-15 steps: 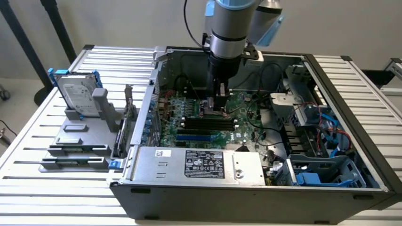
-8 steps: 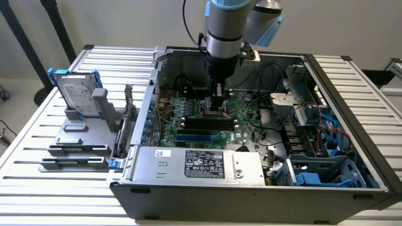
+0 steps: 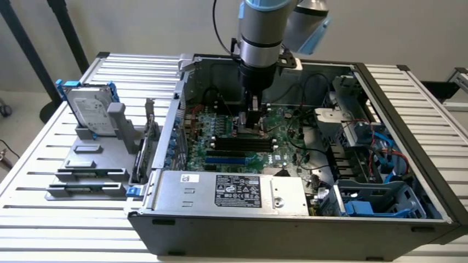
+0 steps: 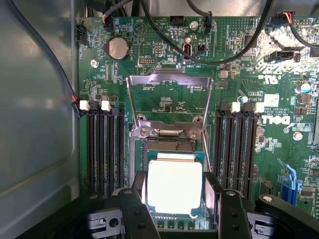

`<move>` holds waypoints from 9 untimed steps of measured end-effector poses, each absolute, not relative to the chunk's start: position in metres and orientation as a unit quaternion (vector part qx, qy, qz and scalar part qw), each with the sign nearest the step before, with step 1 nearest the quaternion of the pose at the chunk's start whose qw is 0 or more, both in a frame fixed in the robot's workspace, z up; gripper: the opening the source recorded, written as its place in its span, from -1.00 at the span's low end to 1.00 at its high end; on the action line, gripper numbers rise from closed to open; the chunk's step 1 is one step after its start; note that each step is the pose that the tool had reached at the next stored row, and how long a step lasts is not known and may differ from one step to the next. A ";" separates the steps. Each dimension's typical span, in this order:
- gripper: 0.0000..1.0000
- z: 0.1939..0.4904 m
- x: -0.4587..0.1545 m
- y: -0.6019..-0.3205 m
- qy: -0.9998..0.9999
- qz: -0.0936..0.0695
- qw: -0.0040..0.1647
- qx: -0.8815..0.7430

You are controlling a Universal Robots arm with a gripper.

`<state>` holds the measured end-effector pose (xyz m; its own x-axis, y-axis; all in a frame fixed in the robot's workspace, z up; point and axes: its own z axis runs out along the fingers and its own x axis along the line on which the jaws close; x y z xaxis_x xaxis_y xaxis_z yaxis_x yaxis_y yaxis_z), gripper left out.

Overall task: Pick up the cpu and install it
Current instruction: 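Place the cpu into insertion slot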

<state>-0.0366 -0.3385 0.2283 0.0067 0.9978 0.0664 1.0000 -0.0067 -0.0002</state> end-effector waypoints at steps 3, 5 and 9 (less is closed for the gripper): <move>0.10 0.225 -0.038 -0.339 -0.704 -0.024 0.023 -0.709; 0.10 0.223 -0.038 -0.339 -0.704 -0.025 0.022 -0.709; 0.10 0.220 -0.039 -0.338 -0.704 -0.028 0.021 -0.709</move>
